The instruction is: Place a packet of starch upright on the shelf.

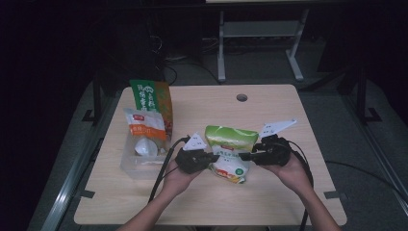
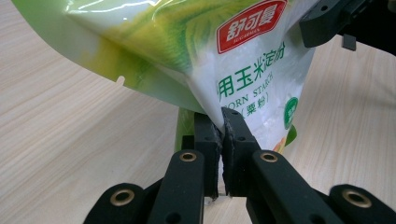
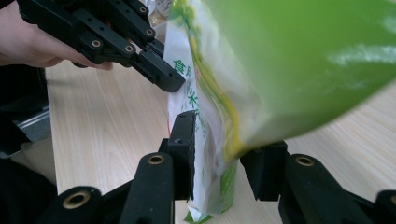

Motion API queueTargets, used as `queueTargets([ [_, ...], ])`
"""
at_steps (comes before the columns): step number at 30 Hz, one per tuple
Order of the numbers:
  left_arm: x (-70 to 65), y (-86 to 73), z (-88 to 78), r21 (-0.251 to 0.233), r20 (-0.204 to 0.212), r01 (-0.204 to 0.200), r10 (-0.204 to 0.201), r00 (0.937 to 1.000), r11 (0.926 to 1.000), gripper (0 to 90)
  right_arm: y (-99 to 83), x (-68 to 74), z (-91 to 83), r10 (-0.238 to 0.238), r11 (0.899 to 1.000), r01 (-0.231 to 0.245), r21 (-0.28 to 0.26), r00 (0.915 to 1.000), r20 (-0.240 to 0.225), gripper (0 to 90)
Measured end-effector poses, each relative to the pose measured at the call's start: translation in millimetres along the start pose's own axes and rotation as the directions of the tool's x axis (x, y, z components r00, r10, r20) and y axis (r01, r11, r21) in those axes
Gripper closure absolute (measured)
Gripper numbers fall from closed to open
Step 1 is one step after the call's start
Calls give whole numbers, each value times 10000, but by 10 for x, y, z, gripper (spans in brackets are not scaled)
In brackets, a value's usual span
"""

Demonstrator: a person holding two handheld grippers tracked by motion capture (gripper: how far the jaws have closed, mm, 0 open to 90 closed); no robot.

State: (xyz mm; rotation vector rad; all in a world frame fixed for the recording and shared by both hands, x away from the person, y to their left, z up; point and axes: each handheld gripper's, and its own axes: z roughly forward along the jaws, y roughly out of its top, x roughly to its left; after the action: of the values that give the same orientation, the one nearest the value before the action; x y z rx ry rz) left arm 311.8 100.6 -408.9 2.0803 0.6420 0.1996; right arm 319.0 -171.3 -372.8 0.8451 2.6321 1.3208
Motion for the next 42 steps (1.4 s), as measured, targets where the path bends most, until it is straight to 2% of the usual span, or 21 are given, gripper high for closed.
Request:
queueTargets([
  [5,-21,-1,-10,-30,54,-45,45,10000,10000,856,37,14,123,4,9990,3,448,9999,-156,658],
  [9,-29,-9,-34,109,2,-185,185,9998,9998,844,58,43,240,-187,9956,215,911,9993,-312,799],
  [12,-12,-36,-80,67,51,-143,143,9999,9999,815,80,56,255,-305,9952,335,923,9990,-330,848],
  [14,-9,-61,-126,29,71,-134,134,9999,9999,781,80,54,250,-213,9955,238,912,9994,-281,869],
  [16,-16,-86,-172,-13,100,-104,104,9999,9999,748,75,36,234,-107,9971,139,746,9990,-428,891],
  [20,-66,-119,-240,31,80,-237,237,9997,9997,690,86,34,227,-69,9980,95,633,9991,-416,898],
  [23,-87,-153,-294,29,215,-228,227,9995,9997,667,108,32,214,-51,9986,72,517,9992,-407,899],
  [25,-102,-186,-336,34,393,-286,285,9988,9996,656,136,35,197,-64,9985,83,543,9994,-352,899],
  [30,-150,-254,-420,-46,515,-371,373,9980,9993,622,214,26,155,-95,9985,105,545,9998,-189,899],
  [37,-235,-331,-478,-97,627,-627,632,9960,9980,591,322,18,148,-67,9981,86,615,9995,-306,900],
  [41,-257,-366,-497,-72,687,-646,650,9955,9979,580,379,16,156,-118,9982,137,591,9994,-322,900],
  [42,-266,-376,-493,-130,705,-499,507,9962,9987,573,393,18,156,-108,9981,128,609,9994,-338,900],
])
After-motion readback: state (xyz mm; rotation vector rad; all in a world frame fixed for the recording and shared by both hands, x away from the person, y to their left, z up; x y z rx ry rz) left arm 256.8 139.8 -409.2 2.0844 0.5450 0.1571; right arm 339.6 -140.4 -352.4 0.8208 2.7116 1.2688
